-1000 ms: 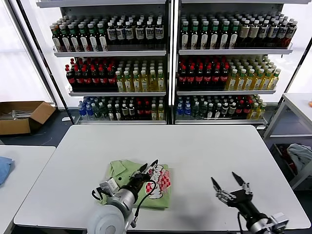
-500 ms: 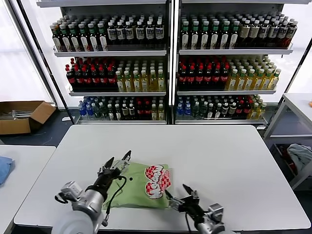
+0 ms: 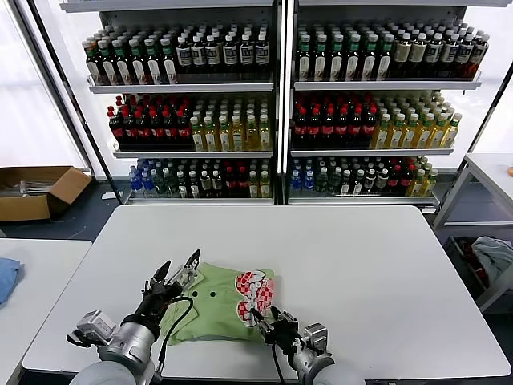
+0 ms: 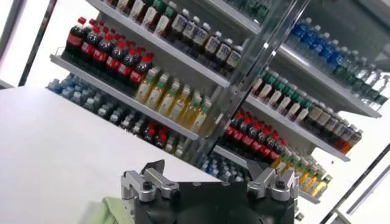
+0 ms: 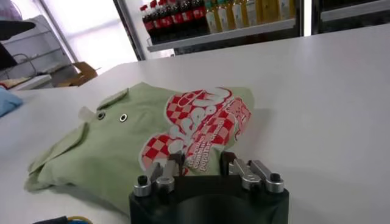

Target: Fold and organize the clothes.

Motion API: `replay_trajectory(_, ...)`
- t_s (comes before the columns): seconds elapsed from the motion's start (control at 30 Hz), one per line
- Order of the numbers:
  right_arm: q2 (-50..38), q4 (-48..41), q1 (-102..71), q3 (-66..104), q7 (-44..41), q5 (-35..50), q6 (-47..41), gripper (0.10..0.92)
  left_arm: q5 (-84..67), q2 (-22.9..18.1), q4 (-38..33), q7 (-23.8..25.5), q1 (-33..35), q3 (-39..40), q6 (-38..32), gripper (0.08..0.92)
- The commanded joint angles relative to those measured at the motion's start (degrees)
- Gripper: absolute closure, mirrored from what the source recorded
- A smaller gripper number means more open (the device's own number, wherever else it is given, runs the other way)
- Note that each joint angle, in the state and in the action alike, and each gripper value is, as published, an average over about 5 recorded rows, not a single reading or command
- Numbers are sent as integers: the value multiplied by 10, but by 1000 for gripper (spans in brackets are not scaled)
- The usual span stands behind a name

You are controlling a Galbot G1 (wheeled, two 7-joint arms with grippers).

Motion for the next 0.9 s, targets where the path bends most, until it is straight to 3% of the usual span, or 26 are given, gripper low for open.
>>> replay_trajectory(0.03, -26, 19, 16, 24, -25, -30, -17, 649, 10, 6, -13, 3, 22, -17, -3, 177)
replay_trajectory(0.27, -97, 60, -14, 100, -84, -50, -27, 842, 9, 5, -13, 1, 21, -25, -2, 177)
replay_trajectory(0.37, -125, 71, -35, 138, -98, -50, -35, 877, 11, 0, -12, 2, 21, -24, -1, 177)
replay_trajectory(0.7, -137, 77, -96, 205, -101, -85, -15, 877, 21, -7, 3, 3, 16, -13, 11, 177)
replay_trajectory(0.9, -121, 83, -127, 236, -105, -89, 26, 777, 21, 5, 9, 3, 12, -20, 14, 177)
